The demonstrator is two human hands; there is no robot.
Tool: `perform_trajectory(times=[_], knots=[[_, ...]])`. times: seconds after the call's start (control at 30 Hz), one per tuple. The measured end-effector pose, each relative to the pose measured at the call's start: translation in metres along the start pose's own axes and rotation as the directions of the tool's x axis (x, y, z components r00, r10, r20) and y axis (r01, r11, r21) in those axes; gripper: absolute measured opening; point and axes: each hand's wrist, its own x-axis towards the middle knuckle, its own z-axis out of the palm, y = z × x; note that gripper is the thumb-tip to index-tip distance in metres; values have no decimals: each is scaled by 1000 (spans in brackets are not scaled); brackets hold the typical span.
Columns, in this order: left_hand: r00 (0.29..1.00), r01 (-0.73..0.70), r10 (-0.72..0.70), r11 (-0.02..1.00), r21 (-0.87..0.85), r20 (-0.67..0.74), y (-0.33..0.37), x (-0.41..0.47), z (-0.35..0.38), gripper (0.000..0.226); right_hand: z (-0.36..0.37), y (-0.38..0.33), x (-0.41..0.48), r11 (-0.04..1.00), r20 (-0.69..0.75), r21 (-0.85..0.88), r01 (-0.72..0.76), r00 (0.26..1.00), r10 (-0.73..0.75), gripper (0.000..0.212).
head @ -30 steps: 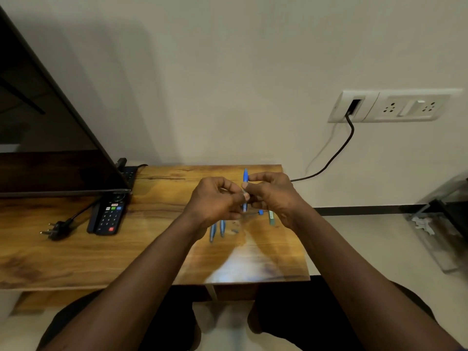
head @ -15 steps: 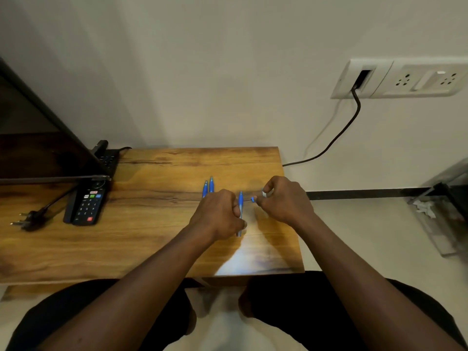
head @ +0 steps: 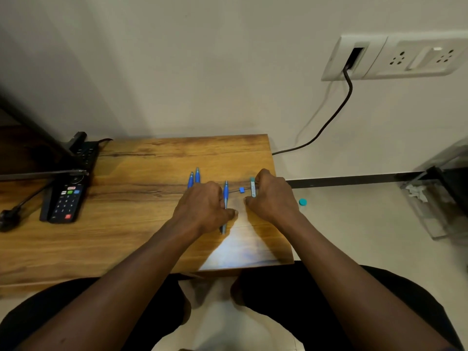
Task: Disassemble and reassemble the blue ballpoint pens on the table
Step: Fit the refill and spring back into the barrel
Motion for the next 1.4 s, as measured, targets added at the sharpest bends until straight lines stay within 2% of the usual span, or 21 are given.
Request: perform_trajectory(times=[0.2, 0.3, 0.37, 0.47, 0.67, 0.8, 1.03, 1.27, 1.4], knots=[[981, -131, 122, 990, -56, -150, 7, 9, -9, 14, 3, -1, -3, 1000, -71, 10, -12, 997, 13, 44], [964, -188, 183, 982, -3, -192, 15, 15, -4, 27, 3, 1, -3, 1000, -78, 15, -7, 997, 8, 41], [953, -223, 227, 974, 39, -201, 23, 18, -1, 33, 1, 3, -2, 1000, -76, 24, -9, 997, 11, 40], [943, -252, 268, 962, 102, -198, 29, 22, 5, 30, 0, 7, -1, 998, -85, 55, -26, 996, 31, 38], [958, -223, 244, 964, 142, -154, 30, 27, 14, 20, 2, 14, 3, 991, -49, 106, -79, 995, 84, 35], [968, -186, 188, 982, 28, -164, 27, 30, 19, 18, 4, 17, 5, 986, -33, 139, -88, 995, 93, 36], [975, -153, 125, 977, -149, -182, 23, 30, 23, 21, 6, 15, 6, 992, 5, 101, -76, 997, 76, 23], [966, -103, 19, 943, -316, -257, 16, 37, 10, 17, 3, 11, 2, 999, 49, 14, -52, 997, 51, 24], [974, -70, -28, 905, -420, -224, 14, 36, 6, 15, 2, 10, -1, 999, 50, -3, -36, 998, 36, 22]])
